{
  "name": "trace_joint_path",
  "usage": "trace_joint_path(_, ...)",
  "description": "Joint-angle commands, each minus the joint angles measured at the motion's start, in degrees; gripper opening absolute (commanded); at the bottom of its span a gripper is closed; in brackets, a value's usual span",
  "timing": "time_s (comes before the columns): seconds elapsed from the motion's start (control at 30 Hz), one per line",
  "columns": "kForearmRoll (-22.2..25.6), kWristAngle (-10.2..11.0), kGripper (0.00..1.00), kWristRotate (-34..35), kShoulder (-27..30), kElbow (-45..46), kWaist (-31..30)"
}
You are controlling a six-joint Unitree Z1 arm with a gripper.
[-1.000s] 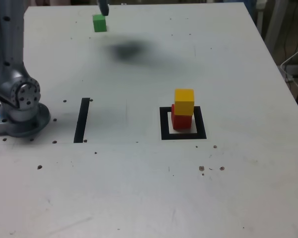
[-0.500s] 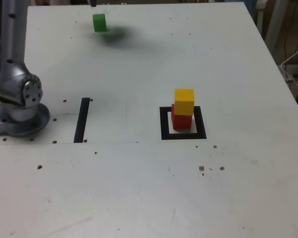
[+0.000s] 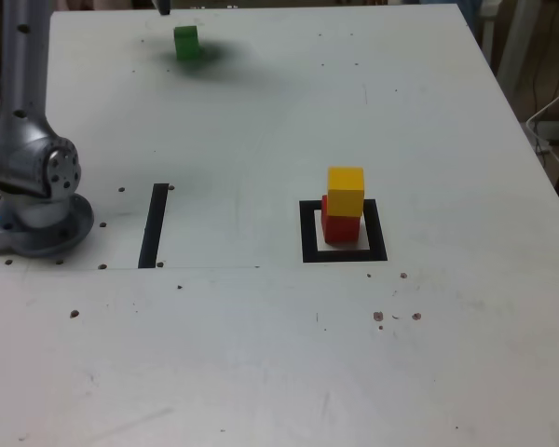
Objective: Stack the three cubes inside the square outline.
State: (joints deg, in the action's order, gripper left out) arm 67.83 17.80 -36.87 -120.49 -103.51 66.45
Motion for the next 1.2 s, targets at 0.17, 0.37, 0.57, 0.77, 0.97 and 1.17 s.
trace_joint_path(0.17,0.1,0.4,0.96,-1.3,-5.0,-2.2,-0.1)
trace_joint_path(0.37,-0.4,0.7,0.96,-1.1,-7.4,-3.2,0.3)
trace_joint_path(0.57,-0.4,1.0,0.95,-1.1,-8.2,-3.0,0.6)
trace_joint_path(0.77,-0.5,0.9,0.94,-1.1,-8.6,-2.5,0.6)
trace_joint_path(0.97,-0.1,0.7,0.94,-1.1,-8.2,-2.2,0.7)
trace_joint_path(1.17,0.3,0.7,0.94,-1.2,-7.7,-2.6,0.5)
